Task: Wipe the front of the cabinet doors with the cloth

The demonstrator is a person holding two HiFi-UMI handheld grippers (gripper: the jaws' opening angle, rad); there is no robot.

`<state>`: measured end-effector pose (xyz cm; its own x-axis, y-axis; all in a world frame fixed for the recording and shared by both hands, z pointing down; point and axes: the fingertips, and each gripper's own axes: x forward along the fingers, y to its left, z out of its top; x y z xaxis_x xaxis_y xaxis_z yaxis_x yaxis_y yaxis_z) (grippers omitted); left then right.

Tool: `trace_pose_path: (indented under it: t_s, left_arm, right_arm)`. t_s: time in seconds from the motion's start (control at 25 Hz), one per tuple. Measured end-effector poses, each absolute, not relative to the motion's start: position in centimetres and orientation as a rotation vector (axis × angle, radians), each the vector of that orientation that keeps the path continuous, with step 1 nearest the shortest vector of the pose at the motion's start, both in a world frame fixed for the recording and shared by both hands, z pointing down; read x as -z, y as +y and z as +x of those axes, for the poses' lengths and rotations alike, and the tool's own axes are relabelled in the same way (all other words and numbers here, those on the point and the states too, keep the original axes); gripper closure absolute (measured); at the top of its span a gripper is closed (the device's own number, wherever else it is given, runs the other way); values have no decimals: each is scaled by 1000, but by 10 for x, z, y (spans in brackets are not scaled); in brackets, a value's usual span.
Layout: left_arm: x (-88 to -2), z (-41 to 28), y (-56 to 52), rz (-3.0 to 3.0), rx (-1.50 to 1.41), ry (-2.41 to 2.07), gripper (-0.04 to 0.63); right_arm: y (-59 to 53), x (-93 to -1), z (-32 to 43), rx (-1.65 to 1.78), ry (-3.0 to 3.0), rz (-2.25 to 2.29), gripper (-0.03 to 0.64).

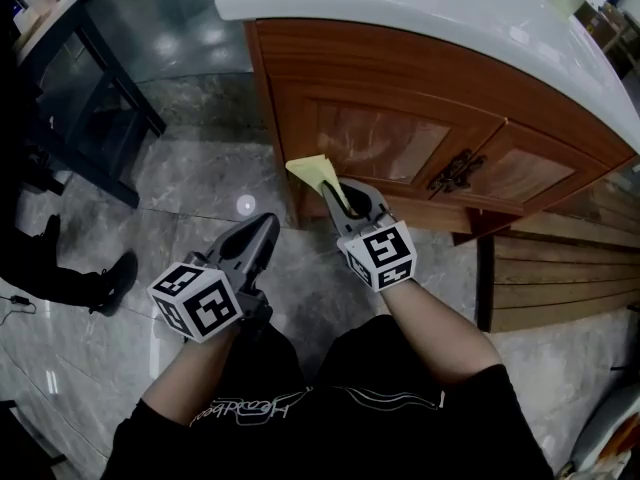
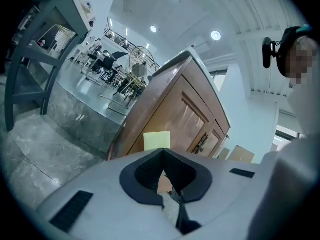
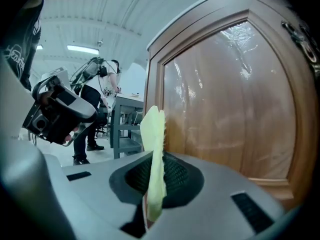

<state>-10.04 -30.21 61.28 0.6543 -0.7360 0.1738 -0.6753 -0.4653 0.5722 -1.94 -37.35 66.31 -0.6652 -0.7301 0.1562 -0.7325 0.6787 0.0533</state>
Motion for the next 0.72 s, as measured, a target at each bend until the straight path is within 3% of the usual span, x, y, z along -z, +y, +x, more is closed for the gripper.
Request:
trace_pose_path:
  t_s: [0.72]
  left_arm:
    - [-602,-5,-306,2375,45,-908,591]
  right_arm:
    - [-360,-648,108,-16,-2589,1481,577]
